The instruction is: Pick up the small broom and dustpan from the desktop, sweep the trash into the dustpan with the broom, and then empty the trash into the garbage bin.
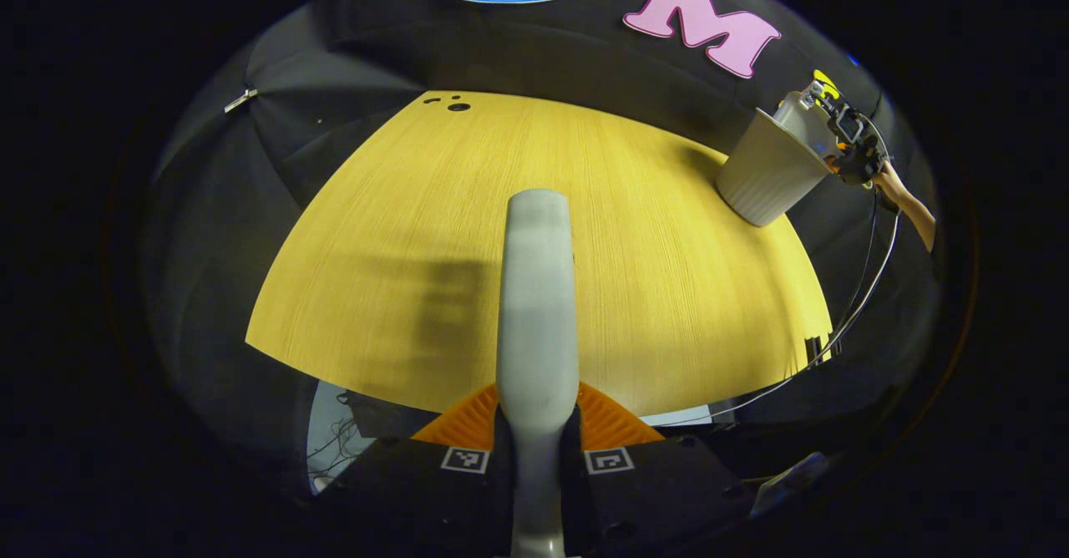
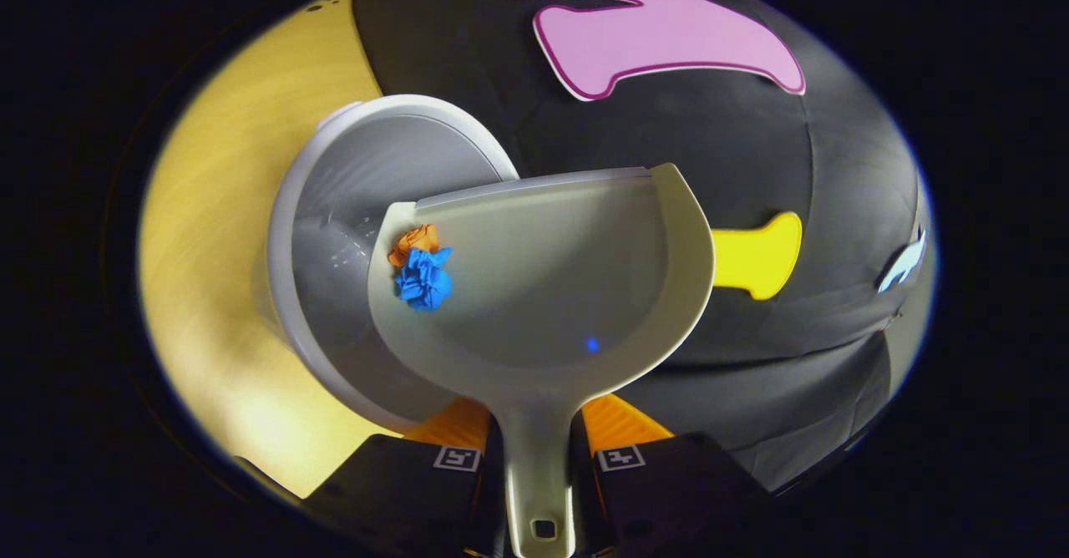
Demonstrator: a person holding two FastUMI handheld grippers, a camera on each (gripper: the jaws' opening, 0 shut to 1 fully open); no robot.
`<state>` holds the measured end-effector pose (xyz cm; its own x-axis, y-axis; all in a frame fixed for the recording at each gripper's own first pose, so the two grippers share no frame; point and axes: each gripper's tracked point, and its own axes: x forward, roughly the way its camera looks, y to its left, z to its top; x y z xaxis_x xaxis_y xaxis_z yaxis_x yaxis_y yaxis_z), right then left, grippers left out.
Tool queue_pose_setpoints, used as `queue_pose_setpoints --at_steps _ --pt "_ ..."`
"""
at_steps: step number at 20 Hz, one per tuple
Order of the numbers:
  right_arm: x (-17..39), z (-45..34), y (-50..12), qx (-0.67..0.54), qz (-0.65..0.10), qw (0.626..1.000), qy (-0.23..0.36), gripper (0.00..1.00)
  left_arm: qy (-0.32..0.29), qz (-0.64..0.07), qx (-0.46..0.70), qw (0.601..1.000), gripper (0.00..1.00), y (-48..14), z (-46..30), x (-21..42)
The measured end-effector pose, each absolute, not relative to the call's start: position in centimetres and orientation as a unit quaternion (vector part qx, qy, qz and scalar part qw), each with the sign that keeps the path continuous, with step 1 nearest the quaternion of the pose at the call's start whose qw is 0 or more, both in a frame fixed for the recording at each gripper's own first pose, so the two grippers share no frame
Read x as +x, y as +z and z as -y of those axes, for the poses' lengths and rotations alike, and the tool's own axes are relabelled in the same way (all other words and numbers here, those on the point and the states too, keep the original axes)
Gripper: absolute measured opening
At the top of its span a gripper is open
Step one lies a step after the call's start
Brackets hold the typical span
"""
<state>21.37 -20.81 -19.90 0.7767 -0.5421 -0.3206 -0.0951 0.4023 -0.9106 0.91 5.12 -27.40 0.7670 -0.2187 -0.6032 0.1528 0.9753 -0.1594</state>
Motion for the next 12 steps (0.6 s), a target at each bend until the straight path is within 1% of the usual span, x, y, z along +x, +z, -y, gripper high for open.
queue_pose_setpoints --at_steps 1,2,3,4,8,9,10,11,12 --pt "21.44 20.84 -19.69 -0.549 -0.296 0.768 -0.145 0.36 -0.099 -0.329 -0.050 0.938 0.27 -27.60 -5.10 0.78" --pt "21.31 20.75 -19.47 -0.568 -0.290 0.756 -0.147 0.39 -0.099 -0.331 -0.051 0.937 0.27 -27.65 -5.12 0.72" --pt "21.16 20.55 -19.32 -0.582 -0.284 0.748 -0.147 0.39 -0.099 -0.332 -0.051 0.937 0.27 -27.68 -5.02 0.65" --pt "21.06 20.44 -19.35 -0.592 -0.280 0.741 -0.147 0.36 -0.100 -0.332 -0.051 0.936 0.27 -27.67 -4.96 0.71" --pt "20.97 20.50 -18.97 -0.621 -0.273 0.718 -0.153 0.36 -0.103 -0.332 -0.045 0.937 0.27 -27.35 -5.02 0.94" --pt "20.94 20.37 -18.80 -0.625 -0.272 0.716 -0.151 0.39 -0.104 -0.331 -0.043 0.937 0.27 -27.25 -4.95 1.17" --pt "20.94 20.39 -18.93 -0.622 -0.275 0.718 -0.151 0.35 -0.105 -0.330 -0.041 0.937 0.27 -27.09 -4.94 1.33" --pt "20.84 20.47 -19.03 -0.611 -0.281 0.724 -0.151 0.39 -0.106 -0.329 -0.039 0.938 0.27 -27.02 -4.89 1.36" --pt "20.73 20.60 -19.26 -0.595 -0.290 0.734 -0.150 0.36 -0.107 -0.328 -0.036 0.938 0.27 -26.96 -4.90 1.47"
